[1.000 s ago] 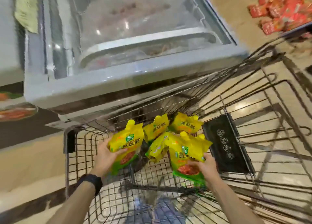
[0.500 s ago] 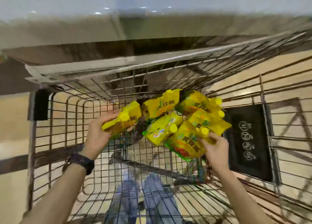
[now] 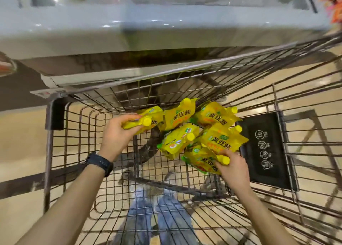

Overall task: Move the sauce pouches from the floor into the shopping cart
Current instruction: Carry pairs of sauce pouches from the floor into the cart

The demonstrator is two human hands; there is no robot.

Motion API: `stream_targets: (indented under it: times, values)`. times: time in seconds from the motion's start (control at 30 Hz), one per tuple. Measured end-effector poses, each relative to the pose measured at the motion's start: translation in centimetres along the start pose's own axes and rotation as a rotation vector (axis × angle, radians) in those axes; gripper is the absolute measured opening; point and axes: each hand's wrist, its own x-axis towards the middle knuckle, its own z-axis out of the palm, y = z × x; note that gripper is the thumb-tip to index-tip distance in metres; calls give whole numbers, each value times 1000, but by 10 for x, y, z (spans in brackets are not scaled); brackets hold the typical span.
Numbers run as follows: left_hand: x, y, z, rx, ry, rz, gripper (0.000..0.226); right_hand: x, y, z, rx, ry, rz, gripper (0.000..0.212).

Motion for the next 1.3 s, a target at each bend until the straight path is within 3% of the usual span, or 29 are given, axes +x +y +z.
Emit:
stream_targets:
  times: [0.1,0.33,0.67,0.97,1.3]
  values:
    - [-9,5,-6,131,22,6,38,-5,-4,-1,-17,23,-2,29]
    - [-48,31,-27,438,-4,51,82,-27,-45,-17,-46,49,-119,59]
    - [-171,98,-130,666,71,88,83,-107,-199,-91,-248,-30,-563,88]
    - [-264,132,-204,835,404,-118,80,-156,-308,-132,-453,-8,-978,87]
    - [-447,86,-286,835,652,-547,77,-299,-422,-82,-589,-113,-1382,83]
